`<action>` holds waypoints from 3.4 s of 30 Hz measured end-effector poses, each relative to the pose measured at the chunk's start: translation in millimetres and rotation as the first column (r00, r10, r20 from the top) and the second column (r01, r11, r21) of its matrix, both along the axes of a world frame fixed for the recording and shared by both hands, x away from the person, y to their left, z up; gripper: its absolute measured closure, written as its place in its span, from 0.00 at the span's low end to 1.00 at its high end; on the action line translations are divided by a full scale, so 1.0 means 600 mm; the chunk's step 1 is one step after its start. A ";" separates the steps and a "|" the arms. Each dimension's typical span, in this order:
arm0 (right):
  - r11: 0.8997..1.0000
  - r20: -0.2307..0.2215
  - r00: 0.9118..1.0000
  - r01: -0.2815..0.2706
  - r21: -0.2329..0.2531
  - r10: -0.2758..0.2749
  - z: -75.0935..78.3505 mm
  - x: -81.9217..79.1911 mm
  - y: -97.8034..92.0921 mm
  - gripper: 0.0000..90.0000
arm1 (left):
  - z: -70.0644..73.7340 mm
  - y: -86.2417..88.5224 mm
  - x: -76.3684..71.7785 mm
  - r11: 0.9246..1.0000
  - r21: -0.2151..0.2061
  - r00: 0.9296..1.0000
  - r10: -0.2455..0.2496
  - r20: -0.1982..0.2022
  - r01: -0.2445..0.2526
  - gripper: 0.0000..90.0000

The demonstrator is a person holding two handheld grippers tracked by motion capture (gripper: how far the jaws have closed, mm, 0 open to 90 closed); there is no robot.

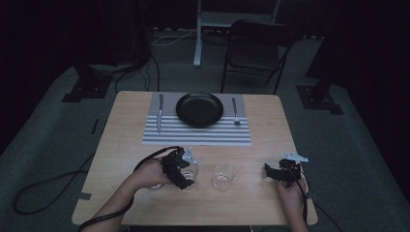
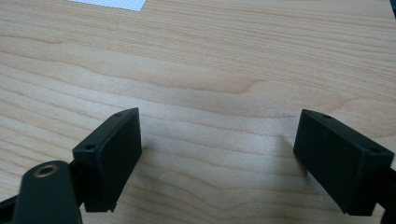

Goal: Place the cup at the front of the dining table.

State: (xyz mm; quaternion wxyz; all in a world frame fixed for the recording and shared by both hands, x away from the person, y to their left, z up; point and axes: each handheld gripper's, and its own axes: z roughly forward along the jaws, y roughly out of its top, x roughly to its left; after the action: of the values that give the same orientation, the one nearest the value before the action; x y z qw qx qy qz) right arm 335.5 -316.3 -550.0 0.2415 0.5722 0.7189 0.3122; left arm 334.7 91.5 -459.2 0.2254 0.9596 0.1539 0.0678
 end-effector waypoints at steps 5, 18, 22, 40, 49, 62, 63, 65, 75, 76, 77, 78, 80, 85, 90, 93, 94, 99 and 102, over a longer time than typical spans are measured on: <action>1.000 0.000 1.000 0.000 0.000 0.000 0.000 0.000 0.000 0.16 | 0.001 0.001 0.009 1.000 0.004 1.000 0.003 0.007 -0.003 0.21; 1.000 0.000 1.000 0.000 0.000 0.000 0.000 0.000 0.000 0.16 | 0.010 0.007 0.031 0.999 0.006 0.999 0.050 0.017 -0.050 0.21; 1.000 0.000 1.000 0.000 0.000 0.000 0.000 0.000 0.000 0.16 | 0.012 0.009 0.039 0.997 0.004 0.997 0.072 0.019 -0.072 0.21; 1.000 0.000 1.000 0.000 0.000 0.000 0.000 0.000 0.000 0.16 | 0.011 0.024 0.077 0.985 0.022 0.984 0.171 0.042 -0.172 0.21; 1.000 -0.001 1.000 0.000 0.000 0.000 0.000 0.000 0.000 0.16 | 0.006 0.037 0.092 0.972 0.021 0.972 0.232 0.048 -0.233 0.21; 1.000 0.000 1.000 0.000 0.000 0.000 0.000 0.000 0.000 0.16 | 0.005 0.051 0.124 0.945 0.016 0.944 0.326 0.048 -0.327 0.21; 1.000 -0.001 1.000 0.000 0.000 0.000 0.000 0.000 0.000 0.16 | 0.006 0.054 0.129 0.940 0.011 0.939 0.340 0.044 -0.341 0.21; 1.000 -0.001 1.000 0.000 0.000 0.000 0.000 0.000 0.000 0.16 | 0.006 0.053 0.132 0.935 0.020 0.934 0.353 0.055 -0.354 0.21; 1.000 0.000 1.000 0.000 0.000 0.000 0.000 0.000 0.000 0.16 | 0.017 0.058 0.153 0.900 -0.035 0.898 0.436 0.053 -0.435 0.21; 1.000 -0.001 1.000 0.000 0.000 0.000 0.000 0.000 0.000 0.16 | 0.017 0.057 0.155 0.897 -0.039 0.895 0.443 0.058 -0.441 0.21; 1.000 -0.001 1.000 0.000 0.000 0.000 0.000 0.000 0.000 0.16 | 0.017 0.057 0.156 0.891 -0.046 0.890 0.453 0.059 -0.451 0.21; 1.000 -0.001 1.000 0.000 0.000 0.000 0.000 0.000 0.000 0.16 | 0.017 0.056 0.158 0.886 -0.050 0.885 0.463 0.056 -0.461 0.21; 1.000 -0.001 1.000 0.000 0.000 0.000 0.000 0.000 0.000 0.16 | 0.017 0.056 0.163 0.876 -0.064 0.875 0.481 0.047 -0.478 0.21; 1.000 -0.001 1.000 0.000 0.000 0.000 0.000 0.000 0.000 0.16 | 0.017 0.054 0.176 0.851 -0.061 0.848 0.525 0.067 -0.522 0.21; 1.000 -0.001 1.000 0.000 0.000 0.000 0.000 0.000 0.000 0.16 | 0.020 0.060 0.189 0.834 -0.076 0.832 0.552 0.061 -0.547 0.21; 1.000 -0.001 1.000 0.000 0.000 0.000 0.000 0.000 0.000 0.16 | 0.021 0.062 0.197 0.826 -0.077 0.824 0.563 0.056 -0.559 0.21; 1.000 -0.001 1.000 0.000 0.000 0.000 0.000 0.000 0.000 0.16 | 0.021 0.062 0.200 0.822 -0.075 0.821 0.568 0.058 -0.564 0.21; 1.000 -0.001 1.000 0.000 0.000 0.000 0.000 0.000 0.000 0.16 | 0.019 0.063 0.216 0.811 -0.077 0.809 0.585 0.060 -0.580 0.21; 1.000 -0.001 1.000 0.000 0.000 0.000 0.000 0.000 0.000 0.16 | 0.019 0.064 0.225 0.800 -0.081 0.798 0.600 0.061 -0.595 0.21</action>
State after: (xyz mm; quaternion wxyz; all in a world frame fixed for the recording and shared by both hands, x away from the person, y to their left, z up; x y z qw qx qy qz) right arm 335.5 -316.4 -550.0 0.2413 0.5724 0.7188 0.3121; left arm 469.8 129.8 -447.9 0.2265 0.8516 0.4408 0.1707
